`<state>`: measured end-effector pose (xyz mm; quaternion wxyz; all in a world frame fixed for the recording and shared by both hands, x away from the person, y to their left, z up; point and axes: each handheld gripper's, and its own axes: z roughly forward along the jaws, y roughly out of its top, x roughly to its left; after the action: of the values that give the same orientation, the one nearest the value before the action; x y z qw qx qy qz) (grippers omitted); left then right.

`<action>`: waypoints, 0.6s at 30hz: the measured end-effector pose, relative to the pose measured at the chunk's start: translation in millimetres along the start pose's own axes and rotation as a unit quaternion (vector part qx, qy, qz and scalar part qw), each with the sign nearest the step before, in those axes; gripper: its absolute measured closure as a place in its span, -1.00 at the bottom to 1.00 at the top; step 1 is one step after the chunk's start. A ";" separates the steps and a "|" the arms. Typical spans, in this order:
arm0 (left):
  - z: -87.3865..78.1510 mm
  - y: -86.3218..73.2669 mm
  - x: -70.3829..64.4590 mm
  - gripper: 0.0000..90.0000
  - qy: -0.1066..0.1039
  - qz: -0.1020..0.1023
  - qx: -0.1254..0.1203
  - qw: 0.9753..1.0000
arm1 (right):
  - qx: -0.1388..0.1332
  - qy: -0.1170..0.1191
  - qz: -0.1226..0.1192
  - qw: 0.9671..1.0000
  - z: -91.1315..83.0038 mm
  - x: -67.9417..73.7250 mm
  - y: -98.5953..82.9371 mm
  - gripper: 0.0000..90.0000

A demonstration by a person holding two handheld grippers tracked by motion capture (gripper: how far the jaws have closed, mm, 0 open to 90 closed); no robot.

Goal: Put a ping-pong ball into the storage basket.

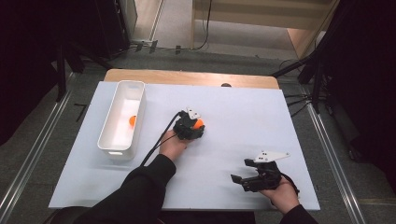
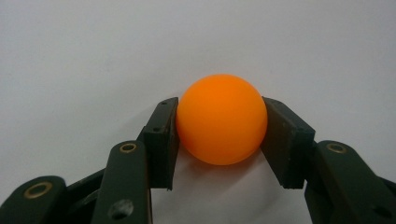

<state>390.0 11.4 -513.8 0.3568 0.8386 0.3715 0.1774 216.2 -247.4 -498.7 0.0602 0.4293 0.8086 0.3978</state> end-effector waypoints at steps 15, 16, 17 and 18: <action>-11.0 7.1 1.0 0.12 -0.023 0.000 -0.002 1.000 | 0.000 0.001 -0.004 1.000 0.5 -0.3 1.1 -0.73; -12.5 8.1 1.4 0.12 -0.026 -0.003 -0.003 1.000 | 0.000 0.001 -0.004 1.000 0.6 -0.3 1.1 -0.73; -14.6 9.4 2.2 0.12 -0.034 -0.006 -0.004 0.999 | 0.000 0.001 -0.004 1.000 0.5 -0.3 1.2 -0.73; -16.0 10.5 2.4 0.12 -0.040 -0.010 -0.003 0.999 | 0.000 0.000 -0.004 1.000 0.5 -0.3 1.2 -0.73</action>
<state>387.7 15.7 -495.1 0.3756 0.8402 0.3645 0.1417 217.4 -247.0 -498.3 0.0612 0.4261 0.8104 0.3975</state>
